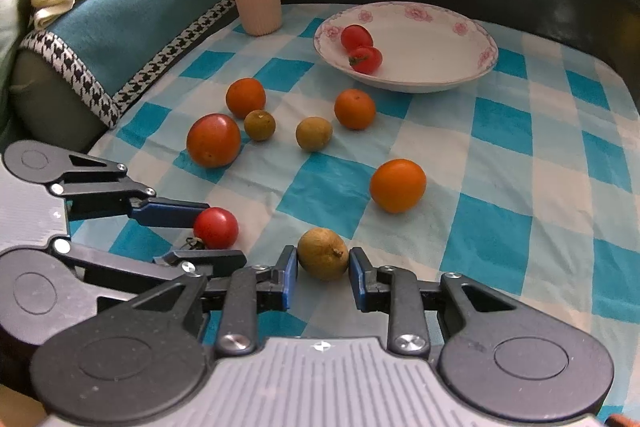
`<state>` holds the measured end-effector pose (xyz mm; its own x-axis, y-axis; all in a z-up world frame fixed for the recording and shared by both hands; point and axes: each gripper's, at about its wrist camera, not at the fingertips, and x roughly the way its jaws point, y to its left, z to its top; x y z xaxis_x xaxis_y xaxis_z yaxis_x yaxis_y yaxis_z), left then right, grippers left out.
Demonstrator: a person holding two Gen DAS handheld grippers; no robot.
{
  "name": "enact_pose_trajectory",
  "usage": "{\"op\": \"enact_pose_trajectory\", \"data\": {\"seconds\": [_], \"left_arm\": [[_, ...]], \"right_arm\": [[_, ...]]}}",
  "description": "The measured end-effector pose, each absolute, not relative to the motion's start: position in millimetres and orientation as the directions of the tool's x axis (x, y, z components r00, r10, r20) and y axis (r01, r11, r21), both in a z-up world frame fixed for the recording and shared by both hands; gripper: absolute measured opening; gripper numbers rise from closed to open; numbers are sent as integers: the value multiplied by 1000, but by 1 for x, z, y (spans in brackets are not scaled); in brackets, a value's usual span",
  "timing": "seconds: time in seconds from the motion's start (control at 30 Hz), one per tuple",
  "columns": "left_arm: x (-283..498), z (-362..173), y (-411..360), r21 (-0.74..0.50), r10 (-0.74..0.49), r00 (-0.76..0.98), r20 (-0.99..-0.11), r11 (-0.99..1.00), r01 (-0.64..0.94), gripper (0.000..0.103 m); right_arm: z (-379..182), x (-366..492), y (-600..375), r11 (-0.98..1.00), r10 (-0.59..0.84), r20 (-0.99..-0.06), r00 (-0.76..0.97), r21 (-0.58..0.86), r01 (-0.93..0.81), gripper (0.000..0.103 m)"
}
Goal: Organize fruits
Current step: 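Carry the cherry tomato and brown fruit with both grippers over the plate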
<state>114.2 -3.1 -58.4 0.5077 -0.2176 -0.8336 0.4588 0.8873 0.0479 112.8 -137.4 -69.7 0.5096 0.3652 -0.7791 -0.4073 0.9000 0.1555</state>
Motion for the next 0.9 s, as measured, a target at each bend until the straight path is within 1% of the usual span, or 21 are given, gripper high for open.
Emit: {"op": "enact_pose_trajectory", "data": {"seconds": [0.13, 0.43, 0.9], "left_arm": [[118, -58, 1, 15, -233, 496, -836, 895, 445, 37], [124, -55, 1, 4, -234, 494, -838, 901, 435, 36], [143, -27, -2, 14, -232, 561, -795, 916, 400, 35]], "right_arm": [[-70, 114, -137, 899, 370, -778, 508, 161, -407, 43], [-69, 119, -138, 906, 368, -779, 507, 178, -385, 43], [-44, 127, -144, 923, 352, -745, 566, 178, -340, 42]]}}
